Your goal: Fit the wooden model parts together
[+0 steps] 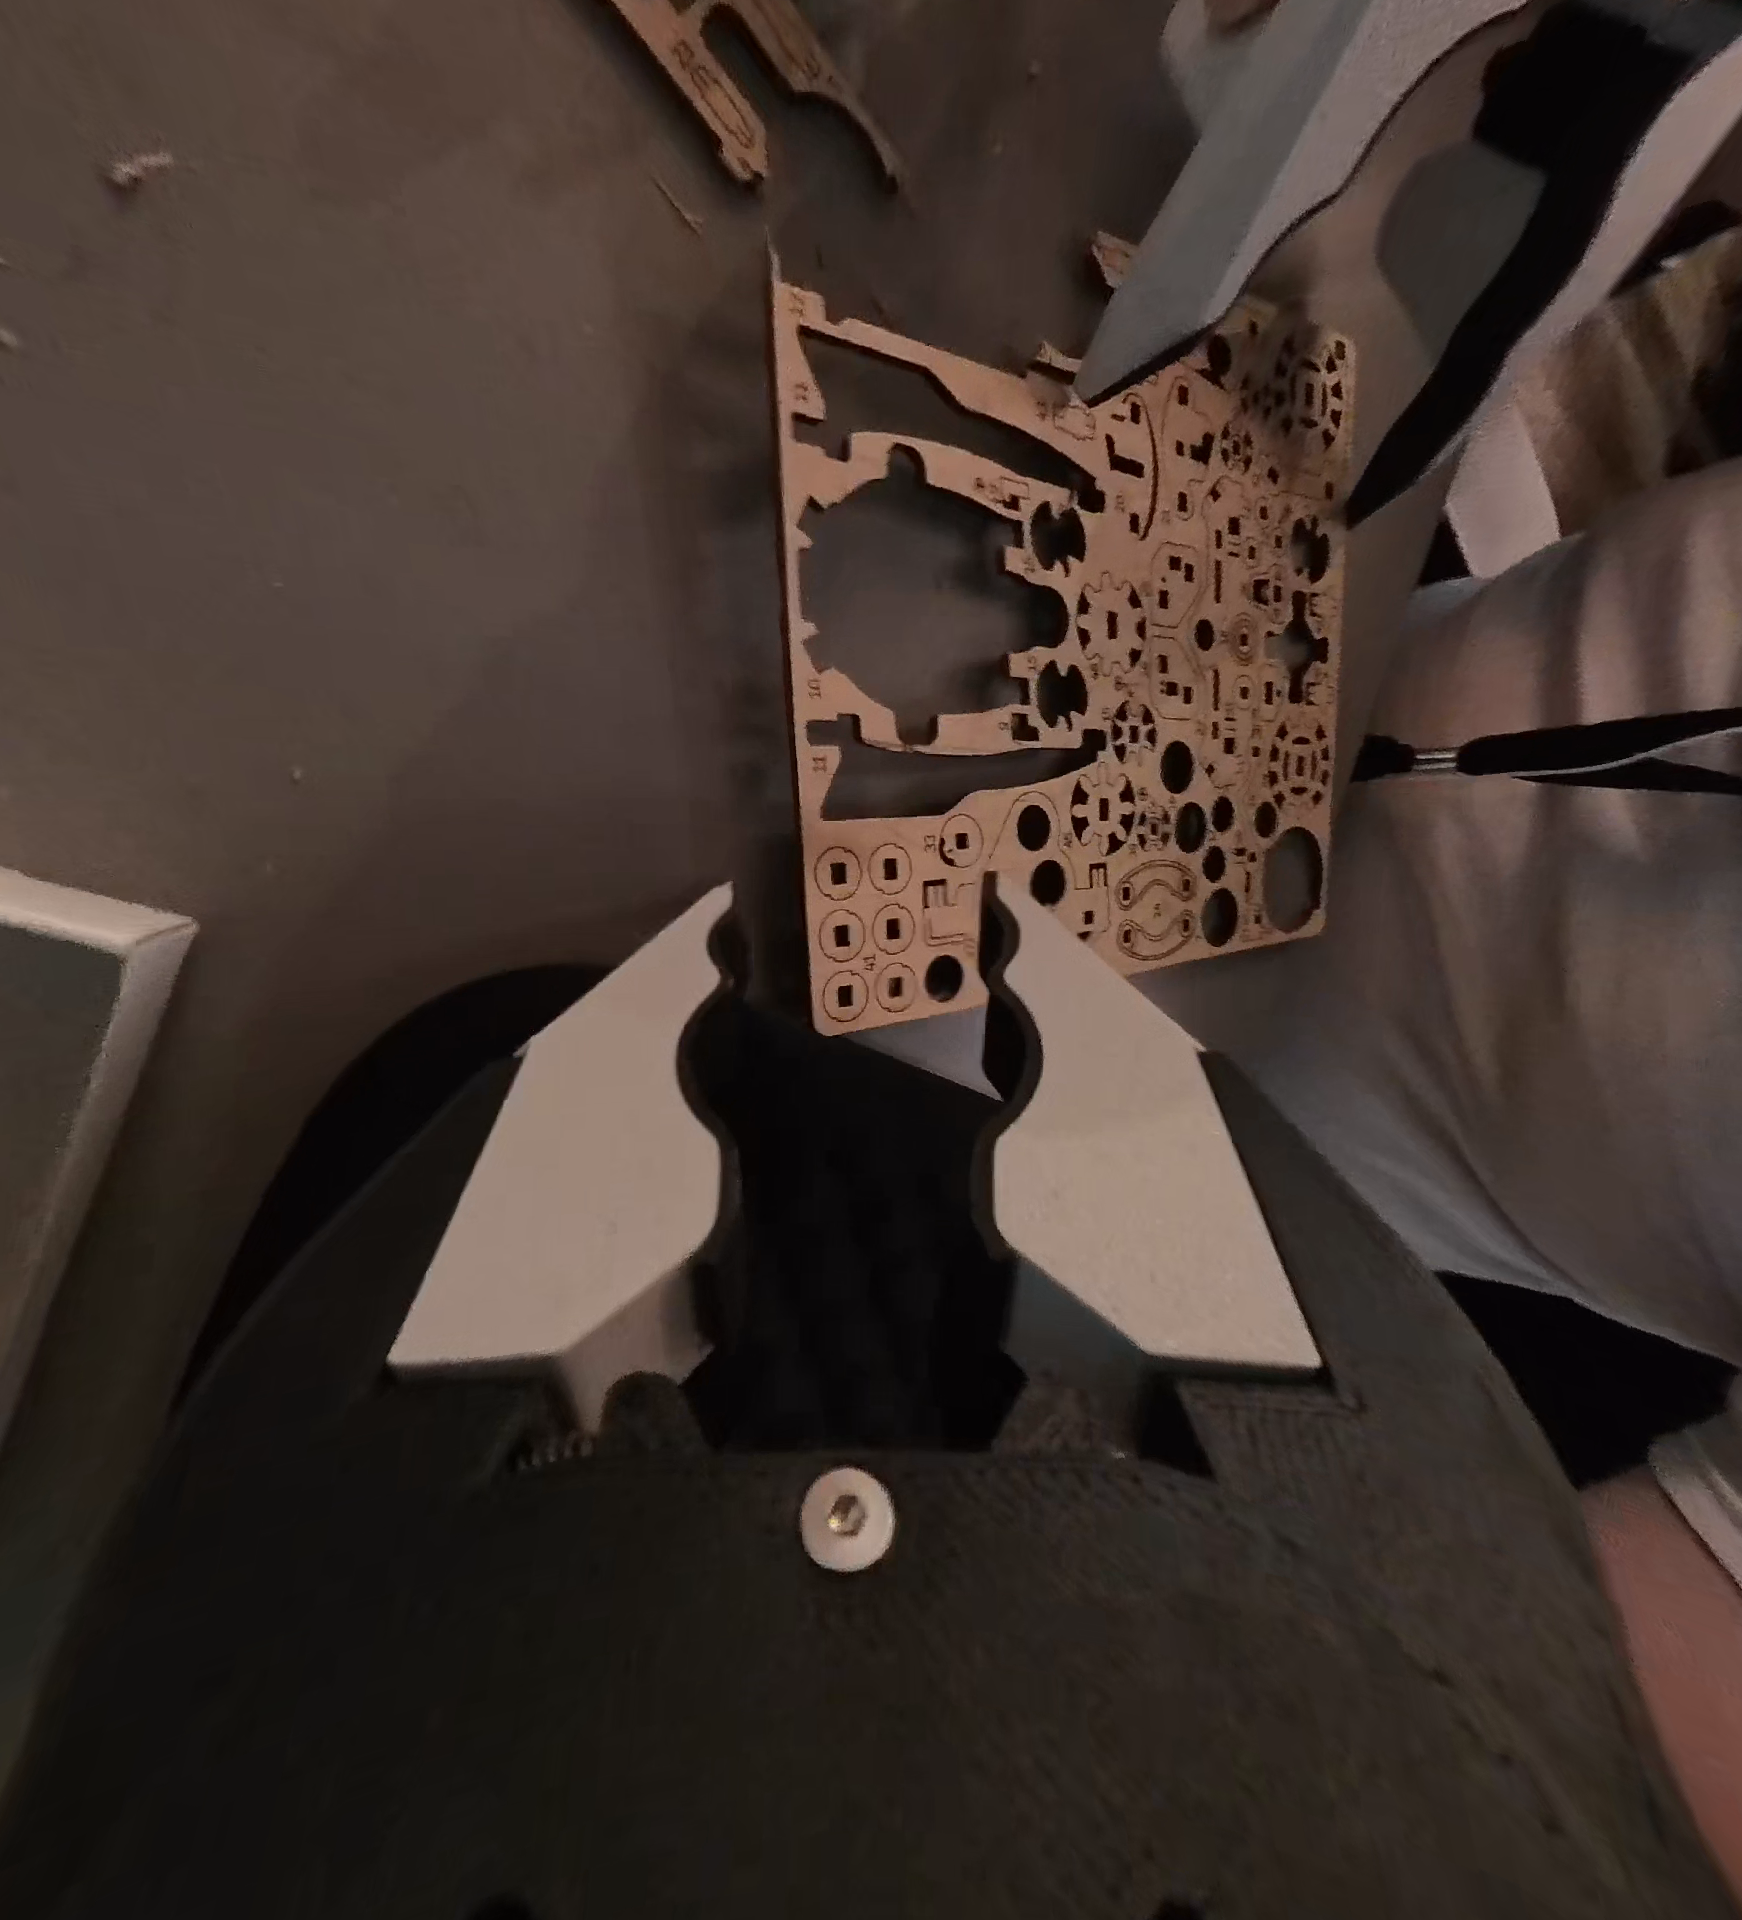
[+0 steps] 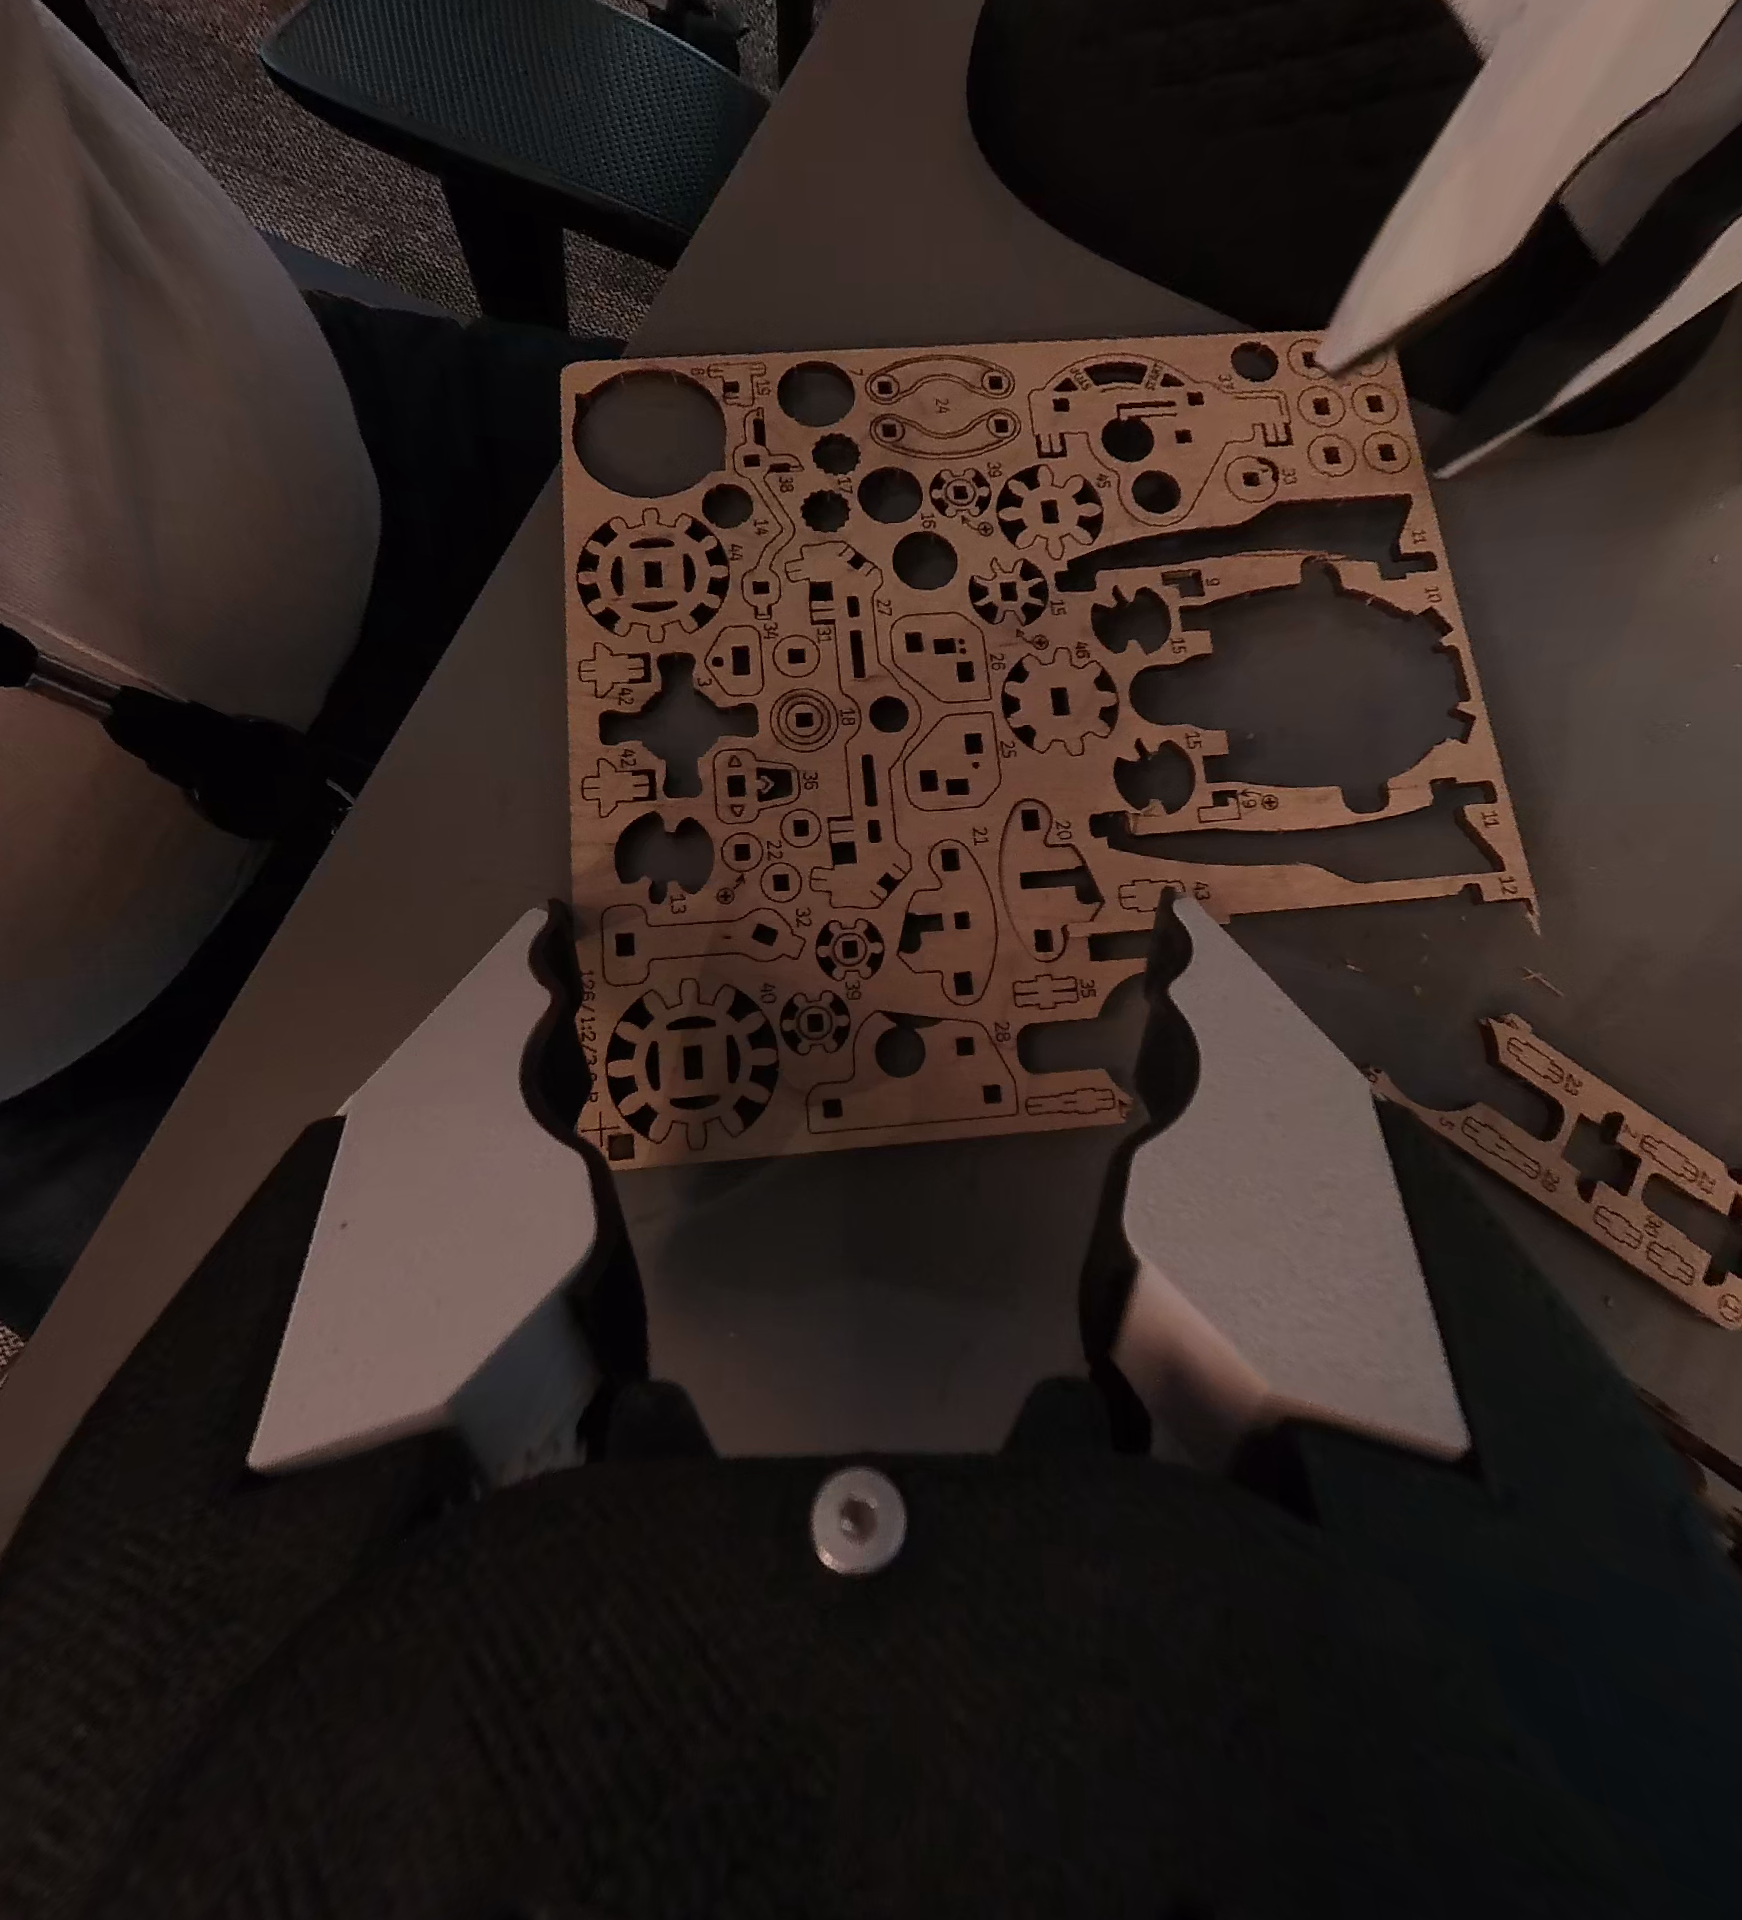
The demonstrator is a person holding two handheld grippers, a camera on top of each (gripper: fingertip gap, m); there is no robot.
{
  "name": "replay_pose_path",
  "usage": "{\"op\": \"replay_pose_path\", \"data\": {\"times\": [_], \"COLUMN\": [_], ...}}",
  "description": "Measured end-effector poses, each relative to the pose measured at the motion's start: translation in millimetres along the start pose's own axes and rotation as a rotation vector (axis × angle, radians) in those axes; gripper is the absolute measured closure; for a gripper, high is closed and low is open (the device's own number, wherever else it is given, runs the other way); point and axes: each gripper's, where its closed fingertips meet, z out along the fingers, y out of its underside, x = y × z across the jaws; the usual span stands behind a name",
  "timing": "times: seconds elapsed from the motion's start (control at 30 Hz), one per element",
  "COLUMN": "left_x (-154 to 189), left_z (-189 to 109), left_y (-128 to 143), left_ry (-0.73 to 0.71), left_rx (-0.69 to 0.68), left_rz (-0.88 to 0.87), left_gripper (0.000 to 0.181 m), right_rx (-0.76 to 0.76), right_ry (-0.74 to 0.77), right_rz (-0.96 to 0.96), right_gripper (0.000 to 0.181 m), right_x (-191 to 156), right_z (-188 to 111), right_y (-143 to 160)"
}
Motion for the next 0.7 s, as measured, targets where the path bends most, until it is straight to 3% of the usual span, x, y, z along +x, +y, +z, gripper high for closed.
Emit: {"op": "replay_pose_path", "data": {"times": [0.13,0.37,0.7], "left_x": [6,3,12], "left_z": [2,-3,-28], "left_y": [-1,-2,-14], "left_ry": [0.083,0.037,0.112], "left_rx": [-0.008,0.008,0.137], "left_rz": [-0.013,0.043,-0.01], "left_gripper": [0.144,0.156,0.162], "right_rx": [0.001,0.006,0.023], "right_ry": [0.0,0.015,0.126], "right_rz": [0.0,0.0,-0.062], "right_gripper": [0.073,0.071,0.058], "right_x": [-1,1,15], "right_z": [0,-1,-4], "right_y": [-1,-3,-9]}}
